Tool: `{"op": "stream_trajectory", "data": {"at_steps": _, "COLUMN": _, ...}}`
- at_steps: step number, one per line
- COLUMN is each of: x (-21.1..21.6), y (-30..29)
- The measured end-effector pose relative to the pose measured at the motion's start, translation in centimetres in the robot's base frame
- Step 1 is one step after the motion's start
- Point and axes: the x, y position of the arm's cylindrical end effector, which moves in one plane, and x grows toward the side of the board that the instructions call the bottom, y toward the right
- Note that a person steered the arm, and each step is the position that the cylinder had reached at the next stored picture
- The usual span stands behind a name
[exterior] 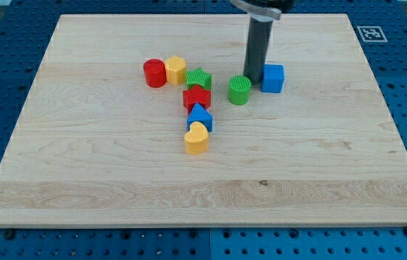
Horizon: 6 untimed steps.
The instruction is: Point at the blue cube
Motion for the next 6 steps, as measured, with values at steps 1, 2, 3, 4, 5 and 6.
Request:
{"op": "stream_trajectory", "data": {"at_steps": 1, "x": 0.3, "y": 0.3}}
{"op": "stream_trajectory", "data": {"at_steps": 2, "x": 0.3, "y": -0.9}}
{"op": "stream_trajectory", "data": {"at_steps": 3, "x": -2.8, "y": -1.0}}
{"op": "stream_trajectory", "data": {"at_steps": 4, "x": -6.3, "y": 1.1}}
{"op": "stream_trajectory", "data": {"at_steps": 5, "x": -6.9, "y": 2.1}}
{"op": "stream_trajectory", "data": {"at_steps": 6, "x": -5.2, "y": 2.5}}
